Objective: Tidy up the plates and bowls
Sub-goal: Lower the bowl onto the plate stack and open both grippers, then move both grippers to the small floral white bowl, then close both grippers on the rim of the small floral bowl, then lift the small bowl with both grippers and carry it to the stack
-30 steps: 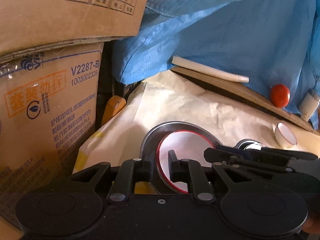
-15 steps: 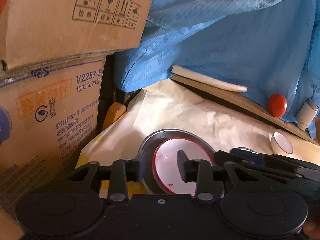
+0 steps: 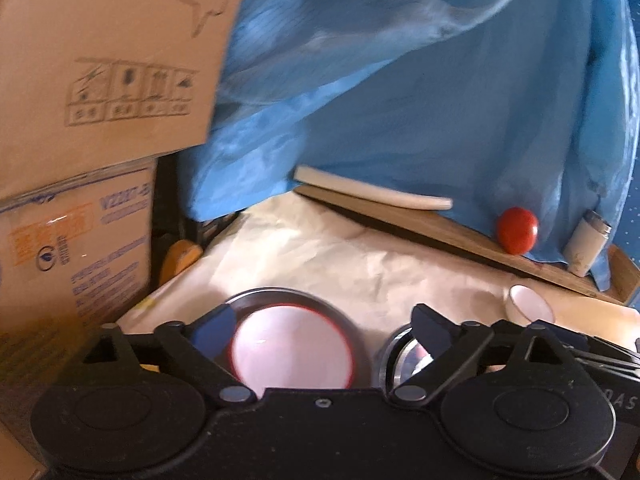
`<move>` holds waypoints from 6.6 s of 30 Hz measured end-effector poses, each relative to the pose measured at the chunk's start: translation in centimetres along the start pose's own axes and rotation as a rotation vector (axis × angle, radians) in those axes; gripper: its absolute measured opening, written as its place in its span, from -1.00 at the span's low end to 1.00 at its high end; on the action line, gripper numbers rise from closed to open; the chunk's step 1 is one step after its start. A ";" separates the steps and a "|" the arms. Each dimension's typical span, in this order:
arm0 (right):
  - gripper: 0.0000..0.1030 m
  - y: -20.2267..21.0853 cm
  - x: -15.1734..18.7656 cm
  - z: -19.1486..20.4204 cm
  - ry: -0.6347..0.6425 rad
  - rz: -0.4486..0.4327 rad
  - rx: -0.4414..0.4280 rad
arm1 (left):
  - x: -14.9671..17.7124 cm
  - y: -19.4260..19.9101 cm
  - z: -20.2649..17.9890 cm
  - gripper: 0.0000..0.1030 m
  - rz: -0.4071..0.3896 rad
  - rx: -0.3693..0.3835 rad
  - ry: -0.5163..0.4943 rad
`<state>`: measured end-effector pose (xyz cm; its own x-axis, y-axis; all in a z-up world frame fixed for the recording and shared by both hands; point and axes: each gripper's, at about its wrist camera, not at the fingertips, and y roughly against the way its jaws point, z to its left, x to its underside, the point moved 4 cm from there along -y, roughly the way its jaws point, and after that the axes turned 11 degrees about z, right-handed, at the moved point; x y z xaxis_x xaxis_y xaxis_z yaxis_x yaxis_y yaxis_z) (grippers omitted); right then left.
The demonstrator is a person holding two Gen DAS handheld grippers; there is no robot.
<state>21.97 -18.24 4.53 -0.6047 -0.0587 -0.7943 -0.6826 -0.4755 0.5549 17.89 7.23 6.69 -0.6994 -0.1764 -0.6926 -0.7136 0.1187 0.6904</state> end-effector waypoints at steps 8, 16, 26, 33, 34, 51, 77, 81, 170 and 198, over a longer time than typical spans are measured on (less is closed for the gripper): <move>0.83 4.0 0.8 -4.1 -0.030 -0.056 0.058 | 0.4 -0.5 -4.6 0.92 0.001 0.030 -0.066; 0.90 6.7 2.4 -8.8 -0.083 -0.064 0.131 | 0.8 -2.4 -9.8 0.96 0.026 0.079 -0.144; 0.99 8.3 3.6 -15.3 -0.165 -0.073 0.226 | 1.0 -5.7 -16.2 0.98 0.089 0.137 -0.241; 0.99 7.4 2.2 -20.5 -0.261 -0.059 0.271 | 0.1 -9.2 -19.4 0.98 0.146 0.125 -0.264; 0.99 7.1 2.0 -21.0 -0.268 -0.055 0.274 | -0.1 -9.7 -19.8 0.98 0.153 0.122 -0.263; 0.90 -0.3 -1.8 -25.5 -0.346 0.087 0.258 | -3.9 -18.2 -23.1 0.98 0.290 0.058 -0.124; 0.38 -2.5 -1.0 -25.1 -0.376 0.098 0.157 | -3.1 -21.5 -23.7 0.84 0.344 0.061 -0.117; 0.36 -2.7 -1.0 -25.1 -0.380 0.096 0.156 | -3.1 -21.7 -23.8 0.81 0.355 0.062 -0.110; -0.80 -1.8 -3.0 -12.4 -0.186 -0.079 -0.199 | -1.2 -7.3 -14.9 -0.82 0.004 0.118 0.061; -0.79 -6.7 -2.3 2.9 0.031 0.097 -0.322 | 1.8 -1.9 0.9 -0.81 0.005 0.016 0.240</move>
<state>26.77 -12.34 3.36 -0.6439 -0.1416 -0.7519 -0.4554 -0.7187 0.5254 17.95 7.59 3.91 -0.6751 -0.4023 -0.6183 -0.7119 0.1358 0.6890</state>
